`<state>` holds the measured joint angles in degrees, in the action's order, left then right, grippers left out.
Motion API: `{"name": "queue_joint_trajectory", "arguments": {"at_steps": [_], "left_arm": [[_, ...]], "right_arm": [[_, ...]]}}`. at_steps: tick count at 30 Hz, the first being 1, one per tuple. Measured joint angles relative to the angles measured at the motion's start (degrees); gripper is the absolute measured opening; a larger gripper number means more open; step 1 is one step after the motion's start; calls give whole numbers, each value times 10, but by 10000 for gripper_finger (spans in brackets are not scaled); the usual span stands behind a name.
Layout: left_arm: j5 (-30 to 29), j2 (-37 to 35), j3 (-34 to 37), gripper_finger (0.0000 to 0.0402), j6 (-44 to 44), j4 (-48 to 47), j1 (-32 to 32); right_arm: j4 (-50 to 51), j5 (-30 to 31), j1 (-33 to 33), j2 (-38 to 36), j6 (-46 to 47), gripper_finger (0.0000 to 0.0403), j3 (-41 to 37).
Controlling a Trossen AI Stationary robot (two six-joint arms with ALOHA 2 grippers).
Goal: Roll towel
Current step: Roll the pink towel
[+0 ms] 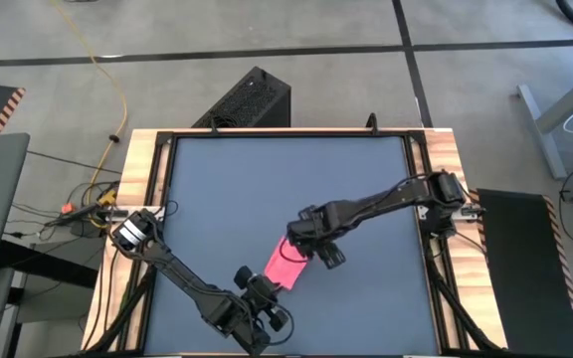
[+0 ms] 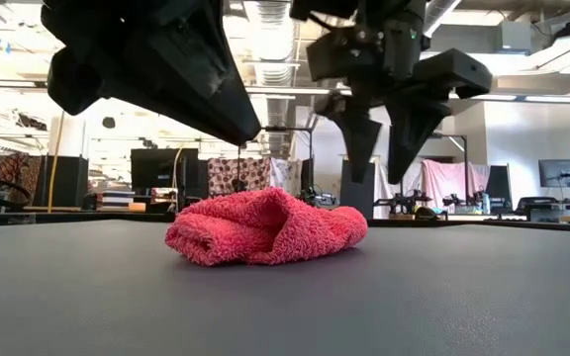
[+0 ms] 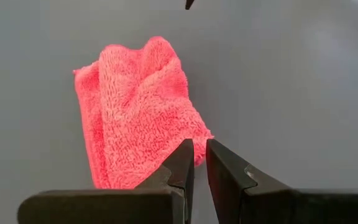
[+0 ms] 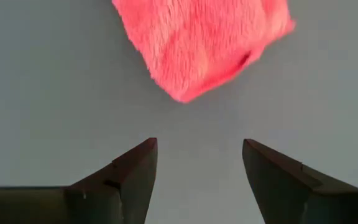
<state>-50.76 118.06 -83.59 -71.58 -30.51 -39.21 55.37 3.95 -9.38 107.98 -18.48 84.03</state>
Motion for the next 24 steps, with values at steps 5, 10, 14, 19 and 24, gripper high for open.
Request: {"name": "queue_joint_trajectory", "arguments": {"at_steps": [5, 10, 14, 19, 24], "left_arm": [[-16, 0, 0, 32, -10, 0, -13], [-67, 0, 3, 32, -65, -11, -36], [-95, 0, 11, 32, -121, -17, -44], [-145, 0, 14, 32, -183, -14, -41], [-131, 0, 14, 32, -186, 56, -16]], "right_arm": [[-18, 6, -25, 0, -45, 241, -1], [-41, -38, -22, -59, -15, 207, -71], [-85, -38, -4, -182, 32, 177, -183], [-207, -72, -7, -379, 91, 151, -317], [-428, -102, -36, -521, 64, 144, -445]]}}
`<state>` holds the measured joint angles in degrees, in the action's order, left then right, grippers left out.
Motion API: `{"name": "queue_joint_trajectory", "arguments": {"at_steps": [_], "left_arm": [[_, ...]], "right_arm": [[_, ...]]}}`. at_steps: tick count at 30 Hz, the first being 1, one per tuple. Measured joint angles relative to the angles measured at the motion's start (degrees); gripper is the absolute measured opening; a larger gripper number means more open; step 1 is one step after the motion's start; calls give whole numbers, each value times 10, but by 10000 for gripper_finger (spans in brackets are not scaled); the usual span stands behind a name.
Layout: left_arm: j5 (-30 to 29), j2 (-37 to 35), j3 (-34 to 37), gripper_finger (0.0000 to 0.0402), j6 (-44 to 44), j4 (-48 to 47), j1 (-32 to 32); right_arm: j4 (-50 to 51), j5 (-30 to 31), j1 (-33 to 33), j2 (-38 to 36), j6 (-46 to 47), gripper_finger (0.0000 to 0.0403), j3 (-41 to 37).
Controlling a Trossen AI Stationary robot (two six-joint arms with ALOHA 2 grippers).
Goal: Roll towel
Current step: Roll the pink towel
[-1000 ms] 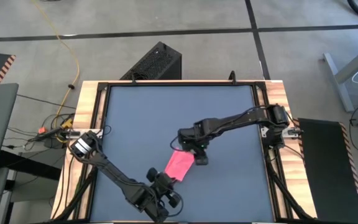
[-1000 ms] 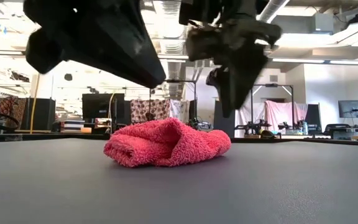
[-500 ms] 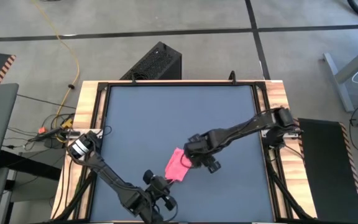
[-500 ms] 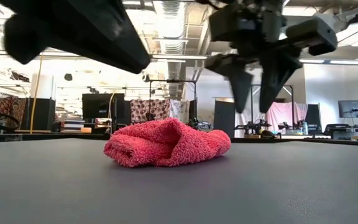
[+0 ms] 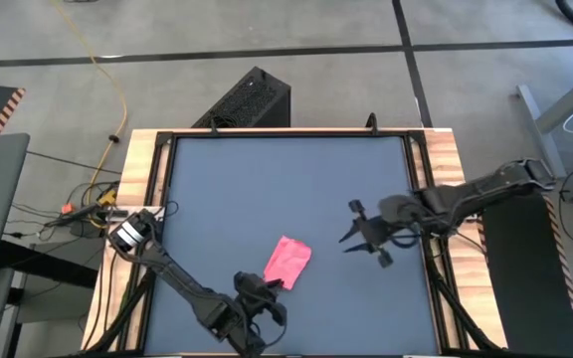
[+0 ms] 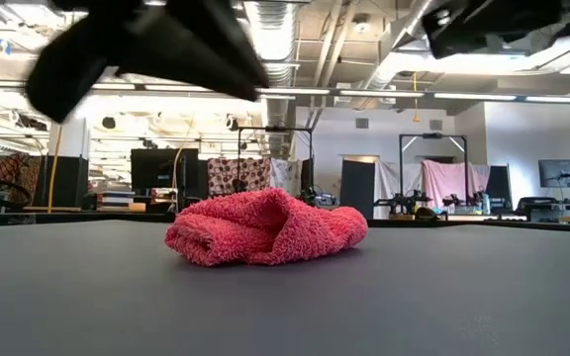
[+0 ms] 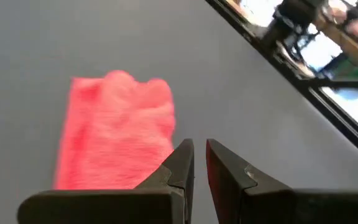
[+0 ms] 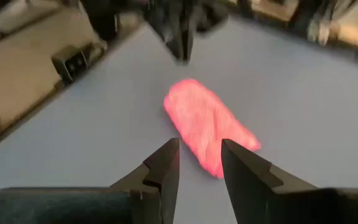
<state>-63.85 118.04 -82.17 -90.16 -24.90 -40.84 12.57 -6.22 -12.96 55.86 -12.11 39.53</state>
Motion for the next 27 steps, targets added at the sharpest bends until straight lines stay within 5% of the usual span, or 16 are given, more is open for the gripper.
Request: {"name": "queue_joint_trajectory", "arguments": {"at_steps": [6, 13, 27], "left_arm": [[182, 0, -1, 32, 143, 104, 59], [288, 1, 0, 32, -28, 8, 117], [449, 1, 0, 32, -50, -77, 147]], "right_arm": [[-52, 1, 7, -31, 79, 143, -93], [-53, 1, 7, -27, 106, 143, -99], [-54, 2, 7, -27, 99, 143, -98]]}}
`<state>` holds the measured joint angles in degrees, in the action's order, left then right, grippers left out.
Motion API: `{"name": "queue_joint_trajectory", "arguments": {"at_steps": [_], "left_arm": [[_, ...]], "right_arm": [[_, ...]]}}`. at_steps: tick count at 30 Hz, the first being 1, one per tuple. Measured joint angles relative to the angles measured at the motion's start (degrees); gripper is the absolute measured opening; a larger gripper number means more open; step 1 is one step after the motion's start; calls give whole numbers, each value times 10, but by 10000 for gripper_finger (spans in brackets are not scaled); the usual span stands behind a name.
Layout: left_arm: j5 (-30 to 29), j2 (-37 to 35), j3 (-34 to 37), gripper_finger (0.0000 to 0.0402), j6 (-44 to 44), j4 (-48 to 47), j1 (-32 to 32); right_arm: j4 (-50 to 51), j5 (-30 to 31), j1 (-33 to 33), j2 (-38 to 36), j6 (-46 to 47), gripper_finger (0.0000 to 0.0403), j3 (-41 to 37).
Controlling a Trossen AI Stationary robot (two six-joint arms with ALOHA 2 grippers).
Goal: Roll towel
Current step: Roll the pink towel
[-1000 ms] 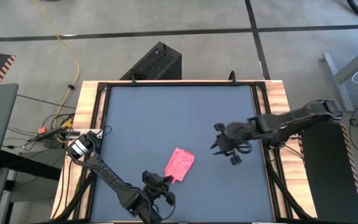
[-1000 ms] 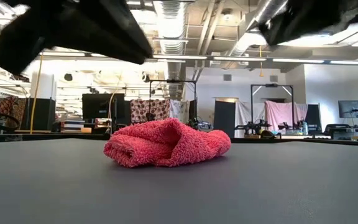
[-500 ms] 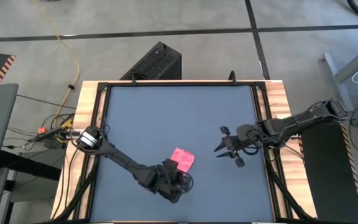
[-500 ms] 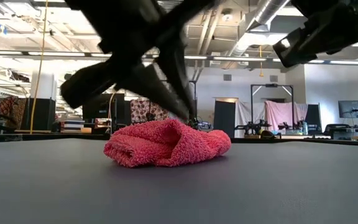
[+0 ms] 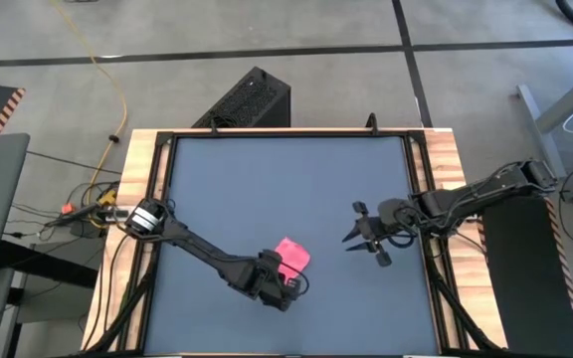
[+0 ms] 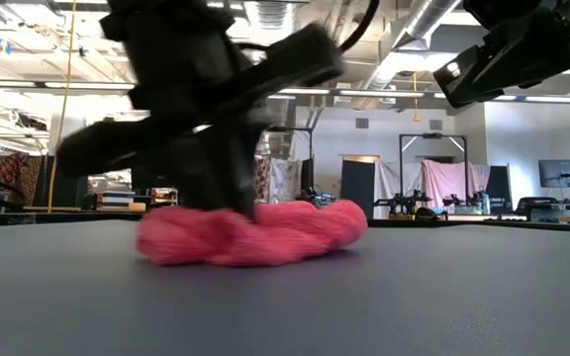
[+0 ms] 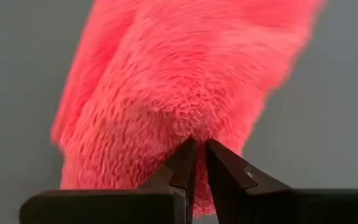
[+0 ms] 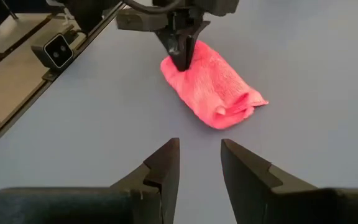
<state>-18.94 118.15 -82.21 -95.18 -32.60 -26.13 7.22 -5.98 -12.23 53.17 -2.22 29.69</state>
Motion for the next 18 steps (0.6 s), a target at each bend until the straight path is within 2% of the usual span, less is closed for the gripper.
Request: {"name": "queue_joint_trajectory", "arguments": {"at_steps": [7, 13, 18], "left_arm": [[17, 0, 0, 32, 6, -79, -1], [16, 0, 0, 32, 88, -102, 6], [-31, 0, -10, 32, 170, -109, 12]], "right_arm": [[-23, 13, 0, 9, -15, 143, 0], [-99, 23, 0, 69, -62, 143, 0], [-142, 61, 4, 140, -88, 143, 0]]}}
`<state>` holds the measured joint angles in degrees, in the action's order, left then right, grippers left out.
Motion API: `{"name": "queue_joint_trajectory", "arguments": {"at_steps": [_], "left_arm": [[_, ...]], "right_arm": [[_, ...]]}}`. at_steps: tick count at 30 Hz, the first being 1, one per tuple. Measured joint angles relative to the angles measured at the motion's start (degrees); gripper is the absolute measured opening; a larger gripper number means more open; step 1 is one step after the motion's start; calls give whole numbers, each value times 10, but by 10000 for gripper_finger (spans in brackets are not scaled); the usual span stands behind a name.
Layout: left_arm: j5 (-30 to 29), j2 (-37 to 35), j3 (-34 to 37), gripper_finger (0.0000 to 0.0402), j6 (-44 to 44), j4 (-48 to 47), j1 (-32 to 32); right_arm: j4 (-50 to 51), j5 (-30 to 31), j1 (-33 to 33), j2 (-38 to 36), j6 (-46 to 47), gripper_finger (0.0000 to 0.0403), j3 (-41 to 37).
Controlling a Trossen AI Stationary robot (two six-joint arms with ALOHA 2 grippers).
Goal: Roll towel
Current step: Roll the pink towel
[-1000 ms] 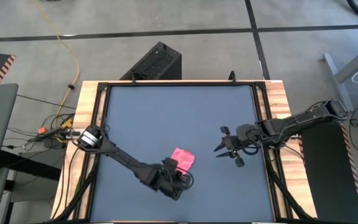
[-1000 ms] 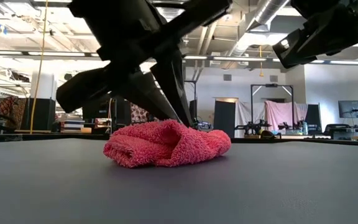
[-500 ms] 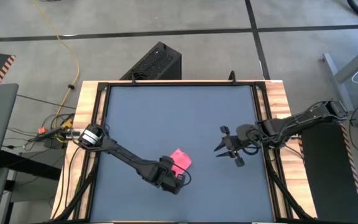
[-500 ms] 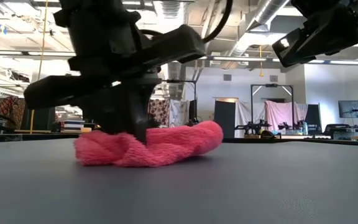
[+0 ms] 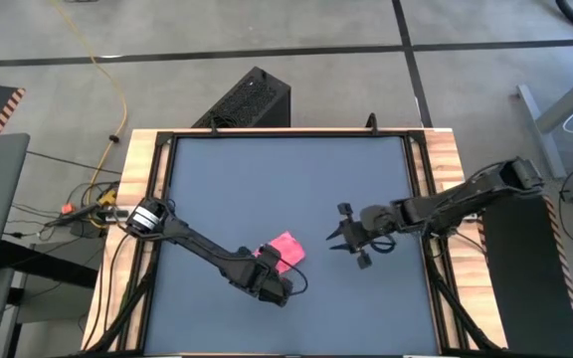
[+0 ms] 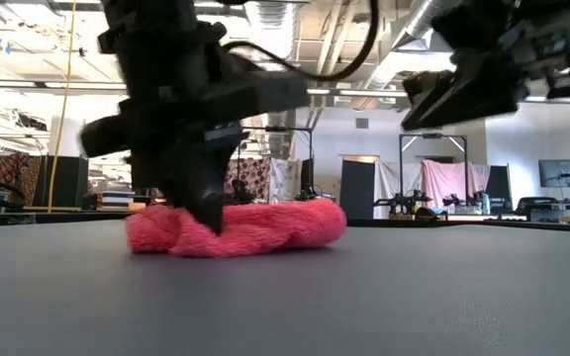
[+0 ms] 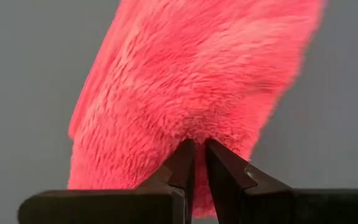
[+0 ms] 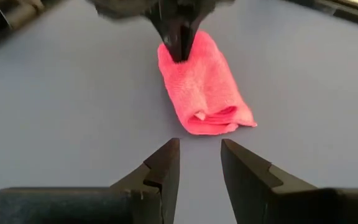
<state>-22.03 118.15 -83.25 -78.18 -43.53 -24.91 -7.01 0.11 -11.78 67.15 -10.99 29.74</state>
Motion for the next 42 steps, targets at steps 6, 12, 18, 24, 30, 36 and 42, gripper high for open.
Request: {"name": "queue_joint_trajectory", "arguments": {"at_steps": [6, 12, 18, 24, 30, 36, 42], "left_arm": [[-77, 0, -24, 32, 38, 8, 4], [-85, 0, -31, 32, 51, 13, 14], [-59, 0, -32, 32, -4, 7, 15], [-49, 0, -29, 32, -52, -13, 9], [-51, 0, -29, 32, -69, -20, 8], [-48, 0, -29, 32, -66, -20, 8], [-39, 0, -28, 32, -61, -20, 6]], "right_arm": [[-58, -1, 8, 78, -25, 143, 0], [-90, -2, 9, 136, -77, 143, 30], [-67, -3, -2, 188, -125, 143, 76], [-56, -3, -21, 229, -125, 143, 89], [-56, 0, -32, 269, -126, 143, 106], [-56, 26, -27, 294, -126, 143, 138], [-1, -6, -5, 297, -107, 166, 177]]}}
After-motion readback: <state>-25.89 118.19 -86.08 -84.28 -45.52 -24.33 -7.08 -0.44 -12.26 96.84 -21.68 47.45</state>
